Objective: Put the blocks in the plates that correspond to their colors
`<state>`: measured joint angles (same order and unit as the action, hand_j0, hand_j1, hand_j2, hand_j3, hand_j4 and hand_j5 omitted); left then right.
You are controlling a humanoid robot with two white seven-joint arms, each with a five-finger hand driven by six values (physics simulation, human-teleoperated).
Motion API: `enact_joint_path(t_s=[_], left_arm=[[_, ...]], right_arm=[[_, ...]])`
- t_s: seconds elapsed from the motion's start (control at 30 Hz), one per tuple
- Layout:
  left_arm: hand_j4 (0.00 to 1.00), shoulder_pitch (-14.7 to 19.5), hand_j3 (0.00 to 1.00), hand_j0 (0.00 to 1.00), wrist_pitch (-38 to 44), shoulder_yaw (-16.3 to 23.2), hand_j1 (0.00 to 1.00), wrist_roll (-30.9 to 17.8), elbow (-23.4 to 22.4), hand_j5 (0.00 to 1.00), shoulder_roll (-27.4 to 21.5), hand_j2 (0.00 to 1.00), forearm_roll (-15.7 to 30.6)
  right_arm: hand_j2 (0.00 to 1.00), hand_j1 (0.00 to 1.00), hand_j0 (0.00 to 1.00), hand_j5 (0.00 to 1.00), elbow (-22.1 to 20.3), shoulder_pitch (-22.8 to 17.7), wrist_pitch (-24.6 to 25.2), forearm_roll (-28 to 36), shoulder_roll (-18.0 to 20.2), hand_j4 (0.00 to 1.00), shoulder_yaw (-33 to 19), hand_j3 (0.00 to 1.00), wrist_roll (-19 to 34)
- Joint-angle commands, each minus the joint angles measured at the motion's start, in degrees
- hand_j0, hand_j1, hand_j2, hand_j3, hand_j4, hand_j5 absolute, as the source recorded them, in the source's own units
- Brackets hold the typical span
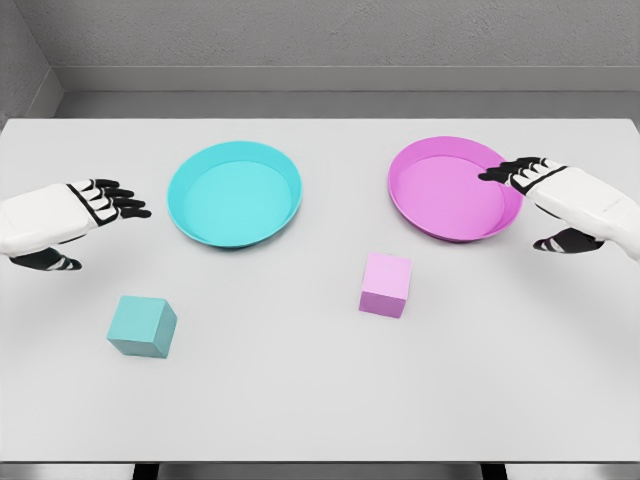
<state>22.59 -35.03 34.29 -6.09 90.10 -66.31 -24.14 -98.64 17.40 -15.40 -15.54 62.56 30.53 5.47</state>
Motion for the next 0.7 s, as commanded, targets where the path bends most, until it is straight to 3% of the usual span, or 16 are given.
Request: enact_joint_path(t_s=[0.0,0.13,0.23,0.33,0.5,0.67], left_arm=[[1.0,0.0,1.0,1.0,0.0,0.1,1.0,0.0,0.1,1.0,-0.2,1.0,0.3],[1.0,-0.3,1.0,1.0,0.0,0.2,1.0,-0.1,0.7,1.0,-0.5,1.0,-1.1],[1.0,-2.0,1.0,1.0,0.0,0.5,1.0,-0.1,2.7,1.0,-0.9,1.0,-2.5],[1.0,-2.6,1.0,1.0,0.0,0.5,1.0,-0.1,4.6,1.0,-0.9,1.0,-6.9],[1.0,-4.1,1.0,1.0,0.0,0.5,1.0,-0.1,8.9,1.0,-0.8,1.0,-13.6],[1.0,-4.4,1.0,1.0,0.0,0.5,1.0,-0.1,9.8,1.0,-0.8,1.0,-16.0]], right_arm=[[1.0,1.0,1.0,1.0,-0.1,0.0,0.0,0.2,0.1,1.0,0.0,1.0,0.0],[1.0,1.0,1.0,1.0,-1.9,0.0,-0.5,0.0,-0.2,1.0,0.1,1.0,0.8],[1.0,1.0,1.0,1.0,-1.9,3.6,-0.8,0.0,-1.7,1.0,0.9,1.0,9.8],[1.0,1.0,1.0,1.0,-1.9,7.0,-1.0,-0.1,-3.2,1.0,2.7,1.0,13.9],[1.0,1.0,1.0,1.0,-1.9,18.0,-3.1,0.0,-6.4,1.0,15.3,1.0,14.2],[1.0,1.0,1.0,1.0,-1.9,20.8,-11.7,0.1,-8.0,1.0,17.7,1.0,14.2]])
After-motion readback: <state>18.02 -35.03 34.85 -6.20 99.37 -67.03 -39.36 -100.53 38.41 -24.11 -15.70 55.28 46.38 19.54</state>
